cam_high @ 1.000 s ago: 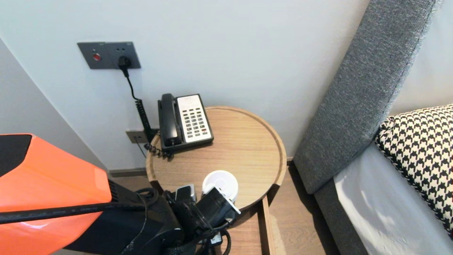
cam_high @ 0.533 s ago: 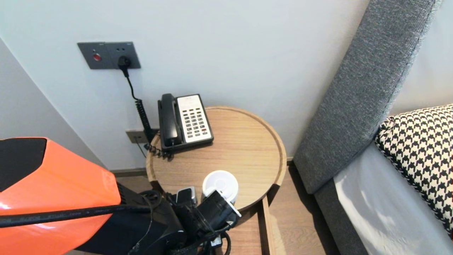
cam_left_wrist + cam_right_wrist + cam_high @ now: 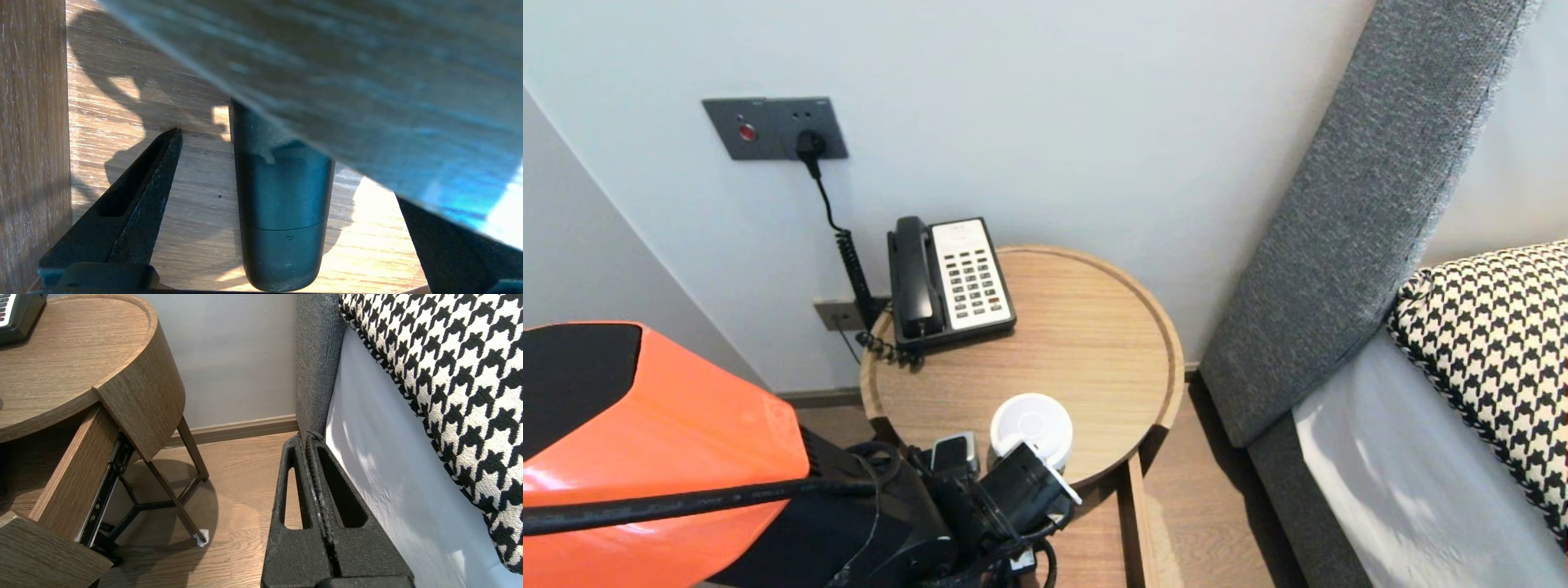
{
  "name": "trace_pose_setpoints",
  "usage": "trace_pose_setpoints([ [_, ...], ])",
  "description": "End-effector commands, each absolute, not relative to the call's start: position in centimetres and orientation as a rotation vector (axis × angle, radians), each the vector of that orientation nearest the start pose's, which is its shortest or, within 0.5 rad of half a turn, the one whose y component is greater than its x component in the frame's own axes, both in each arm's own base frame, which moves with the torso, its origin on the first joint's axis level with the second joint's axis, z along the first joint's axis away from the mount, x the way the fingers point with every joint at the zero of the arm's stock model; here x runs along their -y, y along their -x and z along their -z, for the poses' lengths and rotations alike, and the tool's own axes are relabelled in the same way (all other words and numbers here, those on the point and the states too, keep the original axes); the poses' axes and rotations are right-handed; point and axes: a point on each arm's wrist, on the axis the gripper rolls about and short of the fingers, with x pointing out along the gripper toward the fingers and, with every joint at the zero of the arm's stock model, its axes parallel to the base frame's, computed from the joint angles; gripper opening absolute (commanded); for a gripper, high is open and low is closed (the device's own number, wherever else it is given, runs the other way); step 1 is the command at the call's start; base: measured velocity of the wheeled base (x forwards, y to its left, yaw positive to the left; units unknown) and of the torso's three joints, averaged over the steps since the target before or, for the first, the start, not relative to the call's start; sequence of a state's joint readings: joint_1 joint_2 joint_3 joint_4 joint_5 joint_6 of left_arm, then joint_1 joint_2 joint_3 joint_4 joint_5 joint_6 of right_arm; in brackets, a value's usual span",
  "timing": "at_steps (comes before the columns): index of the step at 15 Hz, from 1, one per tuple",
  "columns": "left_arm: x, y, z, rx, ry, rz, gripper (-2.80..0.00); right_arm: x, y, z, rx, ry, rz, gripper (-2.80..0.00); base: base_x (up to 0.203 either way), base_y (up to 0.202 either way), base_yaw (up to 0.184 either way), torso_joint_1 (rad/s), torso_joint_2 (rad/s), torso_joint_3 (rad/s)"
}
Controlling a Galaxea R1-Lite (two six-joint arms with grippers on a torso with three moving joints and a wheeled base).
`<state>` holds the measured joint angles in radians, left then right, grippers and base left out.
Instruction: Take the remote control out of the drawer one by one and place them on the table
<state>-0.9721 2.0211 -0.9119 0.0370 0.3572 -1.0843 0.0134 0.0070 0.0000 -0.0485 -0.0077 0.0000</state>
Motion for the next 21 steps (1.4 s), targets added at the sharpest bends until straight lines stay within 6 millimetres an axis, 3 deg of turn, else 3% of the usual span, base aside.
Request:
trace_pose_setpoints([
  [1, 25.9, -18.6, -5.3, -1.042, 0.271, -0.007, 0.00, 0.0, 2.0, -7.3, 0.015, 0.000, -0.006, -2.80, 0.000, 0.000, 0.000, 0.000, 0.00, 0.000],
  [2, 25.8, -18.6, -5.3, -1.042, 0.270, -0.008, -2.80, 0.0, 2.0, -7.3, 0.015, 0.000, -0.006, -2.80, 0.000, 0.000, 0.000, 0.000, 0.00, 0.000],
  [13, 25.6, -18.4, -6.3, -1.022, 0.276, 0.010, -2.80, 0.0, 2.0, -7.3, 0.015, 0.000, -0.006, -2.80, 0.000, 0.000, 0.000, 0.000, 0.00, 0.000],
  [21, 24.7, -17.8, -8.4, -1.002, 0.287, 0.035, -2.80, 0.0, 2.0, -7.3, 0.015, 0.000, -0.006, -2.80, 0.000, 0.000, 0.000, 0.000, 0.00, 0.000],
])
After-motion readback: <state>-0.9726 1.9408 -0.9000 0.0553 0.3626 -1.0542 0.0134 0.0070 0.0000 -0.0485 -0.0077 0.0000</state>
